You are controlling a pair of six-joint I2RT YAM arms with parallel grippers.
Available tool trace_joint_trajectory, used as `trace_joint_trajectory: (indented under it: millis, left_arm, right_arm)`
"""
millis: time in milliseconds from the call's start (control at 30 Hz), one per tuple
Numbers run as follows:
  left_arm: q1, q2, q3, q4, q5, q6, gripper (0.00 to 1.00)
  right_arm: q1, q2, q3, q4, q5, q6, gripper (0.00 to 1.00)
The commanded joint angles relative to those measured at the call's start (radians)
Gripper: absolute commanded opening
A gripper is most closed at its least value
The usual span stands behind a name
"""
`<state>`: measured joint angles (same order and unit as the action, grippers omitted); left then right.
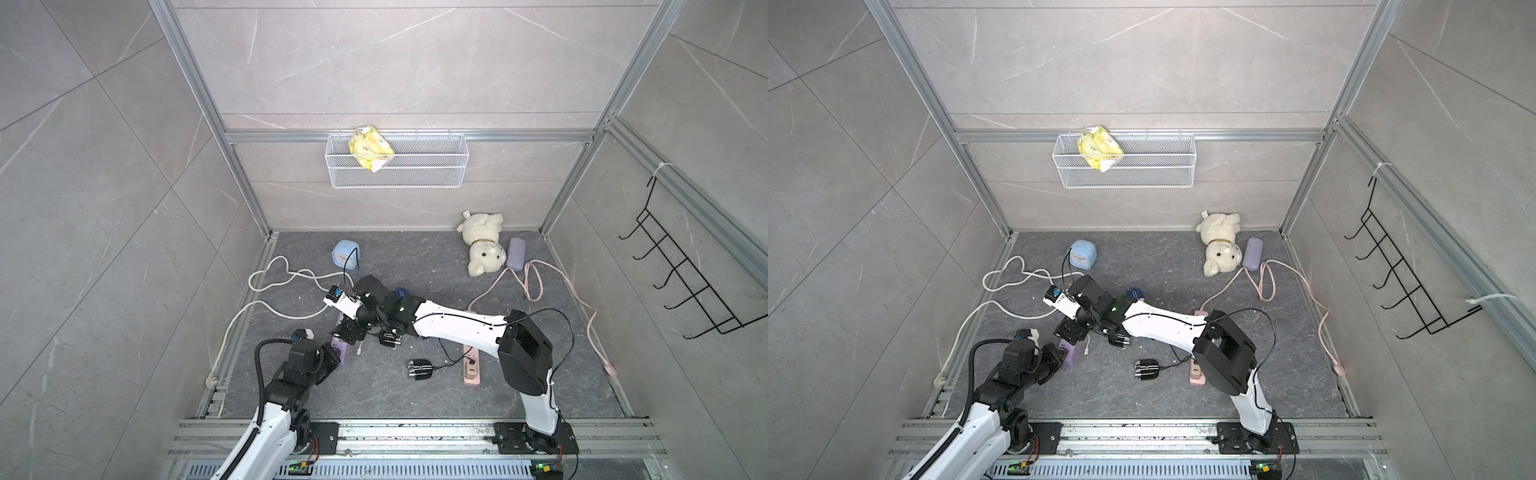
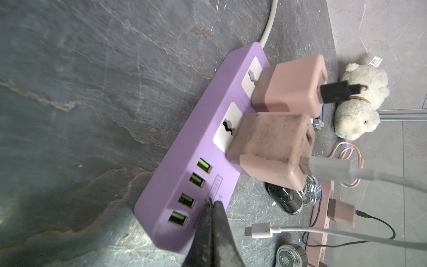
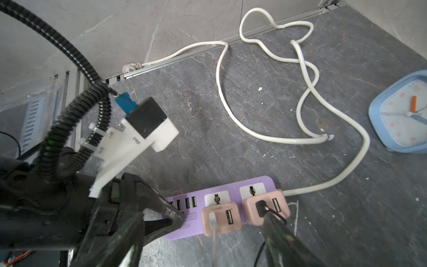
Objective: Unplug the electric shaver
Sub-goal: Remove the plug from the socket.
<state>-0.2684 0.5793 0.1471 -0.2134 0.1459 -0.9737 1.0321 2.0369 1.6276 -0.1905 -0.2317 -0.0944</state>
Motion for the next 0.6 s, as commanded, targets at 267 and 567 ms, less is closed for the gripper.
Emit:
trace_joint_trajectory:
  millis: [267,567]
  left_arm:
    - [0.009,0.064,-0.028,-0.048,0.028,0.006,0.0]
    - [0.011,0.041,-0.018,-0.084,0.028,0.018,0.0]
  right_arm:
    - [-0.002,0.075,0.054,-0.083,-0.032,-0.052,0.8]
    - [-0.002,0.14,0.114,-0.121,-0.037,-0.072,0.76]
